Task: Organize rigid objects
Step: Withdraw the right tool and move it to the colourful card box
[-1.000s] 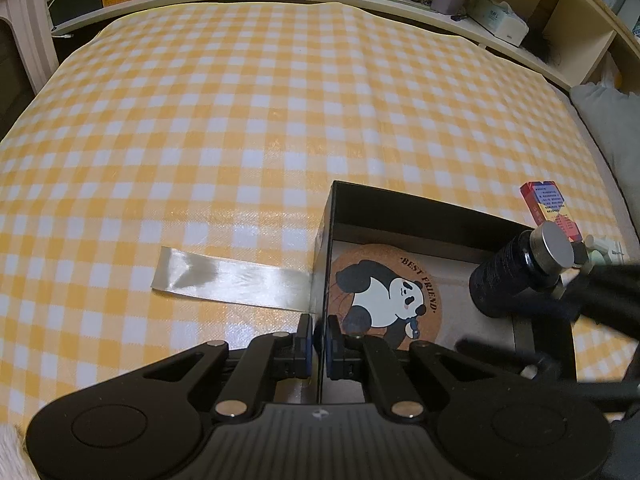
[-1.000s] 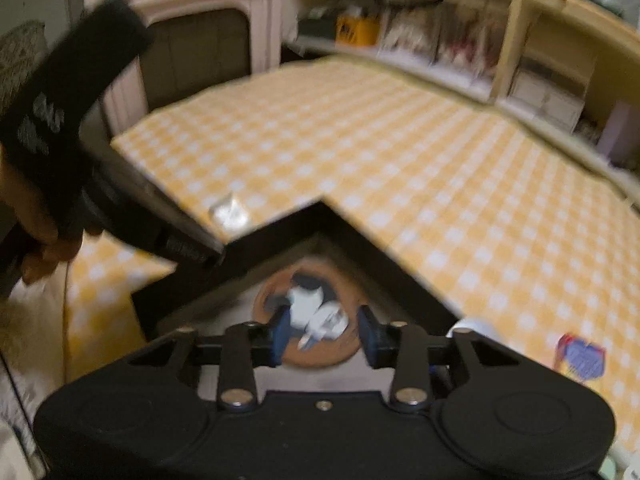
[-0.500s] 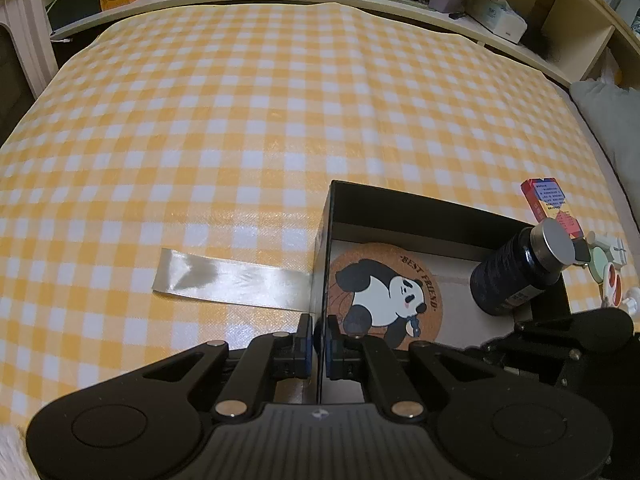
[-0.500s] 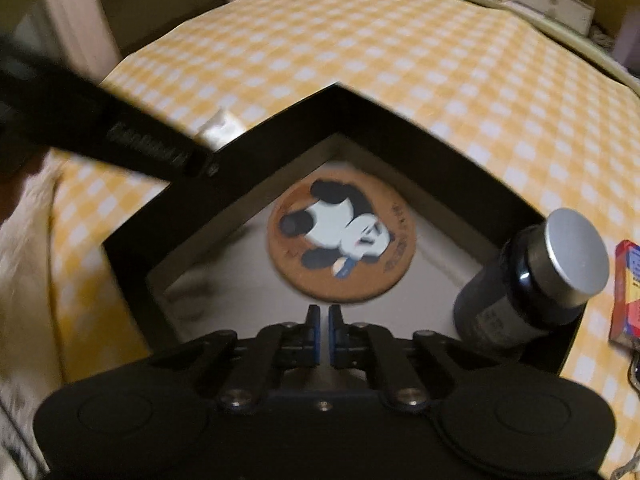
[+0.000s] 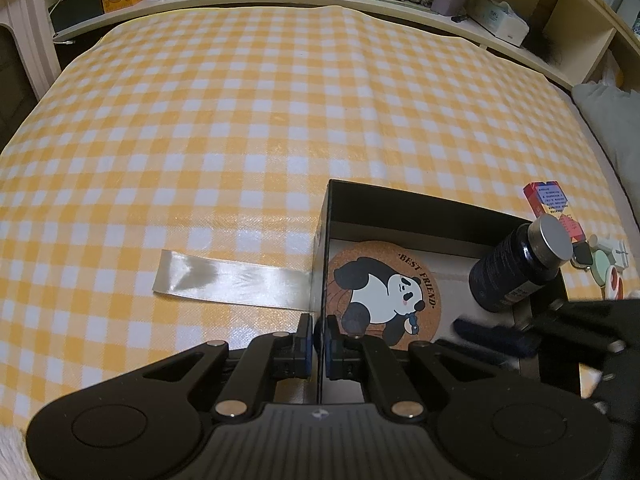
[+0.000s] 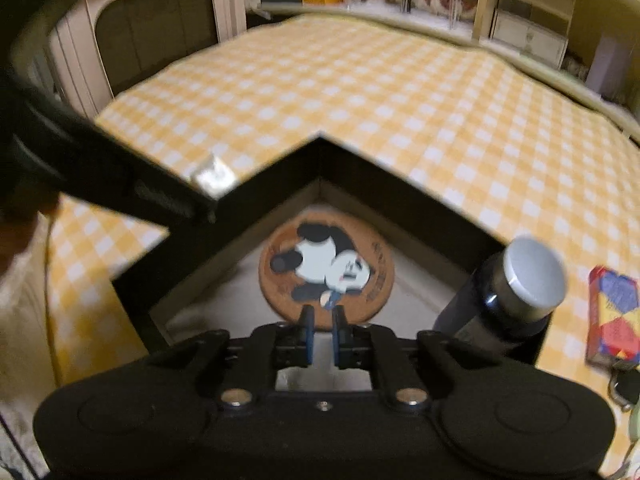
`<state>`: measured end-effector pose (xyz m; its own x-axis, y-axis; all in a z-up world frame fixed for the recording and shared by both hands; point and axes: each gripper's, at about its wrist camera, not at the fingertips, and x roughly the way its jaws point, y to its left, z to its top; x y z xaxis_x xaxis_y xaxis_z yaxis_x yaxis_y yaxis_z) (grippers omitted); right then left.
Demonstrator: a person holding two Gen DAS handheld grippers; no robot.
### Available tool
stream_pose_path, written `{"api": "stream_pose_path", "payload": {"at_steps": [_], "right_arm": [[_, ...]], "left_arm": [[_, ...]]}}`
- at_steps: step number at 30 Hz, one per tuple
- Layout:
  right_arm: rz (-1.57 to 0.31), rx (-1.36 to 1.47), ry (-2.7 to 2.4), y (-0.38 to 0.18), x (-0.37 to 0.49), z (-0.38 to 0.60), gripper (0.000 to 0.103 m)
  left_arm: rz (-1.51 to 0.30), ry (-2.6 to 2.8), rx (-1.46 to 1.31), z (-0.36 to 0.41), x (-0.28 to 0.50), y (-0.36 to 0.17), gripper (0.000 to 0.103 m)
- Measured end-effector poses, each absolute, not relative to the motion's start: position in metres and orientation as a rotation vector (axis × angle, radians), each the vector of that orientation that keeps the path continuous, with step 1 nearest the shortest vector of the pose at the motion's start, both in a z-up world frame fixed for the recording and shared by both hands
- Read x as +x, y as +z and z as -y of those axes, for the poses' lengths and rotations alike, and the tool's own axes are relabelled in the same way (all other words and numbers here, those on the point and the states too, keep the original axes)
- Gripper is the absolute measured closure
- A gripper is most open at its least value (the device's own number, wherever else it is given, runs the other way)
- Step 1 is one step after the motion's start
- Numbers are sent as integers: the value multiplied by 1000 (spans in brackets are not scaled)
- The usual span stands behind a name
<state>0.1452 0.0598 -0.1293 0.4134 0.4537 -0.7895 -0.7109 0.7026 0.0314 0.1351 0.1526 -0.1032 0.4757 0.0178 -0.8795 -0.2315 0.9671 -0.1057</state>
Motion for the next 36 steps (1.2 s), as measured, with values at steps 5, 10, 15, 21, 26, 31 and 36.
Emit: {"api": "stream_pose_path", "payload": {"at_steps": [5, 10, 15, 21, 26, 31, 36], "right_arm": [[-763, -293, 742, -108, 141, -49, 75], [-639, -260, 695, -85, 142, -39, 49], [-519, -181, 630, -61, 150, -20, 23], [-402, -153, 451, -47, 164, 2, 0], [-395, -106, 354, -48, 186, 33, 0], [-414, -40, 213, -62, 206, 74, 0], [-506, -17, 155, -90, 219, 105, 5]], "left_arm": [[-1067, 154, -223, -152, 136, -103, 98], [-1066, 155, -221, -152, 135, -102, 98], [-1065, 156, -217, -152, 135, -102, 98], [-1065, 156, -219, -152, 135, -102, 98], [-1065, 156, -219, -152, 135, -102, 98], [-1066, 155, -217, -151, 135, -102, 98], [-1066, 156, -218, -152, 135, -102, 98]]}}
